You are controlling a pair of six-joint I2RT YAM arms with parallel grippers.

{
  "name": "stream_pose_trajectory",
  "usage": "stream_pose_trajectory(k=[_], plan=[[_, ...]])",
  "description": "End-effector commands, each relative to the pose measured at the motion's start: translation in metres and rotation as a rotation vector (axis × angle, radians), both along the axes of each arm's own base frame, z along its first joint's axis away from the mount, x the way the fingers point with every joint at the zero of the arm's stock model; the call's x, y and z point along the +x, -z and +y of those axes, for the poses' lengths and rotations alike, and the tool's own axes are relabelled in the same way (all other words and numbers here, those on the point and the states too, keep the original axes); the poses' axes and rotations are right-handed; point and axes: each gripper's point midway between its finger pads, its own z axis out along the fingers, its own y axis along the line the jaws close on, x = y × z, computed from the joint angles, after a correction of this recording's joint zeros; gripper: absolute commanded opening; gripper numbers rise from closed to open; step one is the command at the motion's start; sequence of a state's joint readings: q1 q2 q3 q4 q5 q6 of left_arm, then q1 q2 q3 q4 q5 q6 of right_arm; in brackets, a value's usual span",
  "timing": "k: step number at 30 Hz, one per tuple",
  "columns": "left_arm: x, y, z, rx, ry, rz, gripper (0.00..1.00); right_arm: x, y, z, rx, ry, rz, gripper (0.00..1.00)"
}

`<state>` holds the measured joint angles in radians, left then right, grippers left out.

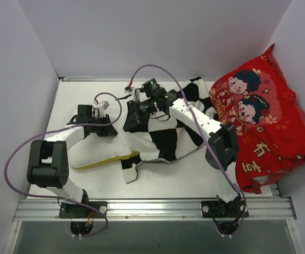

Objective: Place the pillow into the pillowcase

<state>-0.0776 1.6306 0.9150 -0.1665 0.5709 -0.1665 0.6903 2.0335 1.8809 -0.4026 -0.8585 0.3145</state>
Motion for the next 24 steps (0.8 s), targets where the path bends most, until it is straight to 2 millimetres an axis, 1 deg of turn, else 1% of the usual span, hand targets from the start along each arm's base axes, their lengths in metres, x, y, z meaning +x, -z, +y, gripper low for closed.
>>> stream_pose_trajectory(k=[1, 2, 3, 4, 5, 6, 7, 8, 9, 10, 11, 12, 13, 14, 15, 16, 17, 18, 19, 20, 21, 22, 23, 24], plan=[[-0.004, -0.042, -0.019, -0.148, 0.031, -0.078, 0.09, -0.017, 0.005, -0.019, 0.072, -0.051, 0.212, 0.0], [-0.011, -0.043, -0.018, -0.147, 0.039, -0.076, 0.03, -0.01, 0.024, -0.036, 0.004, -0.012, 0.188, 0.0], [-0.022, -0.039, -0.017, -0.143, 0.047, -0.034, 0.0, -0.007, 0.039, -0.052, -0.05, 0.003, 0.177, 0.0], [-0.029, -0.044, -0.017, -0.144, 0.063, -0.038, 0.0, -0.019, 0.062, -0.078, -0.164, -0.008, 0.21, 0.0], [-0.038, -0.044, -0.017, -0.136, 0.104, -0.048, 0.0, -0.024, 0.073, -0.092, -0.214, -0.078, 0.132, 0.0], [-0.057, -0.045, -0.022, -0.171, 0.16, -0.014, 0.0, -0.034, 0.084, -0.104, -0.258, -0.133, 0.109, 0.0], [-0.066, -0.056, -0.025, -0.185, 0.207, -0.045, 0.0, -0.059, 0.097, -0.119, -0.318, -0.191, 0.173, 0.0], [-0.071, -0.059, -0.025, -0.166, 0.269, -0.093, 0.04, -0.072, 0.103, -0.126, -0.341, -0.229, 0.187, 0.0], [-0.074, -0.071, -0.025, -0.16, 0.309, -0.117, 0.24, -0.082, 0.109, -0.132, -0.345, -0.295, 0.169, 0.0], [-0.072, -0.078, -0.025, -0.145, 0.335, -0.152, 0.37, -0.094, 0.109, -0.137, -0.353, -0.328, 0.184, 0.0], [-0.065, -0.083, -0.022, -0.103, 0.368, -0.208, 0.5, -0.111, 0.115, -0.141, -0.363, -0.371, 0.204, 0.0], [-0.047, -0.102, -0.019, -0.071, 0.375, -0.28, 0.73, -0.117, 0.116, -0.141, -0.353, -0.41, 0.178, 0.0], [-0.034, -0.1, -0.017, -0.041, 0.378, -0.293, 0.8, -0.121, 0.114, -0.143, -0.351, -0.431, 0.157, 0.0], [-0.019, -0.106, -0.015, -0.003, 0.409, -0.353, 0.9, -0.13, 0.117, -0.142, -0.355, -0.465, 0.147, 0.0], [-0.006, -0.109, -0.014, 0.018, 0.42, -0.379, 0.94, -0.132, 0.116, -0.142, -0.354, -0.484, 0.132, 0.0], [0.021, -0.116, -0.014, 0.036, 0.427, -0.41, 0.97, -0.133, 0.117, -0.142, -0.353, -0.505, 0.111, 0.0], [0.036, -0.116, -0.013, 0.06, 0.436, -0.432, 0.98, -0.135, 0.117, -0.142, -0.359, -0.521, 0.101, 0.0], [0.048, -0.113, -0.013, 0.068, 0.442, -0.432, 0.97, -0.133, 0.115, -0.142, -0.353, -0.531, 0.079, 0.0], [0.075, -0.11, -0.015, 0.087, 0.466, -0.454, 0.97, -0.133, 0.113, -0.143, -0.349, -0.55, 0.059, 0.0], [0.085, -0.106, -0.015, 0.089, 0.474, -0.451, 0.97, -0.132, 0.11, -0.143, -0.352, -0.564, 0.038, 0.02], [0.095, -0.103, -0.016, 0.089, 0.485, -0.444, 0.97, -0.129, 0.106, -0.143, -0.35, -0.573, 0.016, 0.07], [0.106, -0.074, -0.016, 0.099, 0.514, -0.401, 0.98, -0.126, 0.098, -0.144, -0.352, -0.566, -0.004, 0.13], [0.125, -0.087, -0.018, 0.112, 0.527, -0.445, 0.97, -0.119, 0.092, -0.143, -0.356, -0.542, -0.021, 0.29], [0.123, -0.079, -0.021, 0.087, 0.552, -0.401, 0.97, -0.096, 0.074, -0.14, -0.329, -0.473, -0.057, 0.41]])
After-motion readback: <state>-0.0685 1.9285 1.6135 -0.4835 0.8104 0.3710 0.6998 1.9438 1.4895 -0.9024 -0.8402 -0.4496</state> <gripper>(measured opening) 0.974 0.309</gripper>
